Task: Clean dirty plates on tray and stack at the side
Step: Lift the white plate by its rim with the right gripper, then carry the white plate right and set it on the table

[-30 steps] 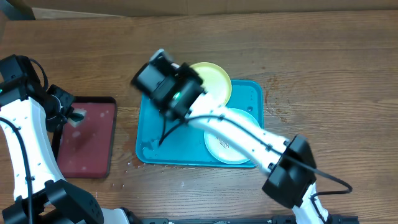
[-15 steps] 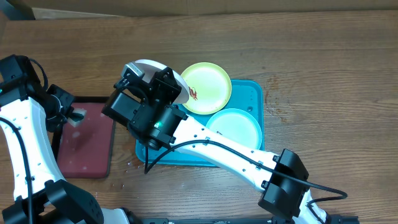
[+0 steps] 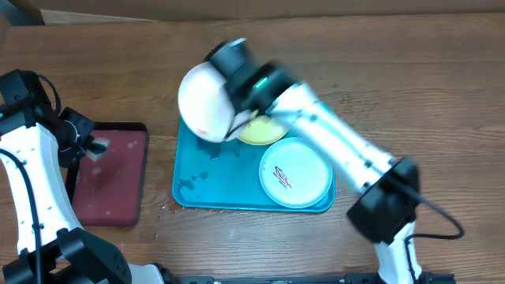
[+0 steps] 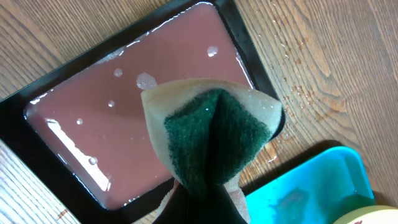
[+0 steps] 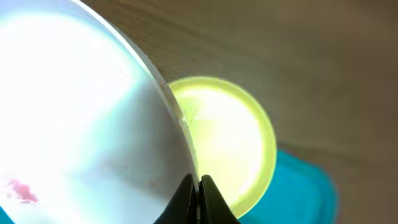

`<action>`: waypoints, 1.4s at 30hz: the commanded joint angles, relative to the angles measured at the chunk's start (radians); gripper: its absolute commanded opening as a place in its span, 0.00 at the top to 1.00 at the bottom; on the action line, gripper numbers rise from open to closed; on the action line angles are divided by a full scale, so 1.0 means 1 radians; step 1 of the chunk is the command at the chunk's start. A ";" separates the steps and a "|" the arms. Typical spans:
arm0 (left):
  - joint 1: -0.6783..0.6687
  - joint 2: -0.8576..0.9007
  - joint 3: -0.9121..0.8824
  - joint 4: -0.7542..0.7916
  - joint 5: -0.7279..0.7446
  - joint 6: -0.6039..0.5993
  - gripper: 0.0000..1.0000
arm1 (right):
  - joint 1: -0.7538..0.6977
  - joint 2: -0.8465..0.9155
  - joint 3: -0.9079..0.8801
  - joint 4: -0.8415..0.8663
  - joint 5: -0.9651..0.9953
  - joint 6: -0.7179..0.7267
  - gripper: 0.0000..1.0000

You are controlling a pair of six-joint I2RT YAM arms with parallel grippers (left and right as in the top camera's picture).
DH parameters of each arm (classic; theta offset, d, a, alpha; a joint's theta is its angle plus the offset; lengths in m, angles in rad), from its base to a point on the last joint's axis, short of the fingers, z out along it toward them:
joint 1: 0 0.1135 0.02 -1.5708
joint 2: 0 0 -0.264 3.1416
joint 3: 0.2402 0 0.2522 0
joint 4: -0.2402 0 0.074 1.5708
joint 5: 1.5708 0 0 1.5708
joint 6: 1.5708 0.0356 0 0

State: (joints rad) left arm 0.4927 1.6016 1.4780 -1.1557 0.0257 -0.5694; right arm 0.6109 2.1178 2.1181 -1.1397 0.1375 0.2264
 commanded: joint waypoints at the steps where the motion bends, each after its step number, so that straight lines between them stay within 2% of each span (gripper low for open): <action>1: 0.000 -0.008 0.003 0.001 -0.006 0.016 0.96 | -0.226 -0.074 0.037 -0.048 -0.488 0.081 0.96; 4: 0.000 -0.008 0.003 0.000 -0.006 0.016 0.96 | -0.405 -0.074 0.030 -0.156 -0.497 0.080 0.96; 7: 0.000 -0.008 0.003 0.001 -0.006 0.016 0.96 | -0.559 -0.073 0.026 -0.235 -0.496 -0.013 0.96; 10: -0.003 -0.008 0.003 0.008 -0.002 0.016 0.96 | -0.671 -0.073 0.009 -0.264 -0.468 -0.101 0.96; 12: -0.003 -0.008 0.003 0.011 0.002 0.016 0.96 | -0.736 -0.073 -0.025 -0.252 -0.387 -0.103 0.96; 21: -0.006 -0.008 0.003 0.007 0.002 0.016 0.96 | -0.895 -0.072 -0.284 -0.040 -0.287 -0.039 0.96; 28: -0.009 -0.008 0.003 0.011 0.002 0.016 0.96 | -0.914 -0.068 -0.440 0.056 -0.287 -0.045 0.96; 30: -0.009 -0.008 0.003 0.011 0.002 0.016 0.96 | -0.910 -0.062 -0.448 0.056 -0.288 -0.044 0.87; 32: -0.009 -0.008 0.003 0.011 0.006 0.016 0.96 | -0.903 -0.060 -0.448 0.056 -0.293 -0.044 0.65; 33: -0.009 -0.008 0.003 0.011 0.011 0.016 0.96 | -0.899 -0.060 -0.448 0.057 -0.306 -0.044 0.49; 34: -0.009 -0.008 0.003 0.011 0.018 0.016 0.96 | -0.894 -0.060 -0.448 0.058 -0.327 -0.045 0.38; 35: -0.009 -0.008 0.003 0.011 0.021 0.016 0.96 | -0.887 -0.060 -0.448 0.062 -0.358 -0.046 0.36; 40: -0.009 -0.008 0.003 0.012 0.024 0.016 0.96 | -0.808 -0.060 -0.448 0.130 -0.663 -0.170 0.36; 42: -0.009 -0.008 0.003 0.012 0.033 0.016 0.96 | -0.747 -0.060 -0.448 0.172 -0.678 -0.172 0.36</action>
State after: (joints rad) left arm 0.4908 1.6016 1.4780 -1.1477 0.0345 -0.5694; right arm -0.2234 2.0735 1.6718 -0.9977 -0.3832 0.1116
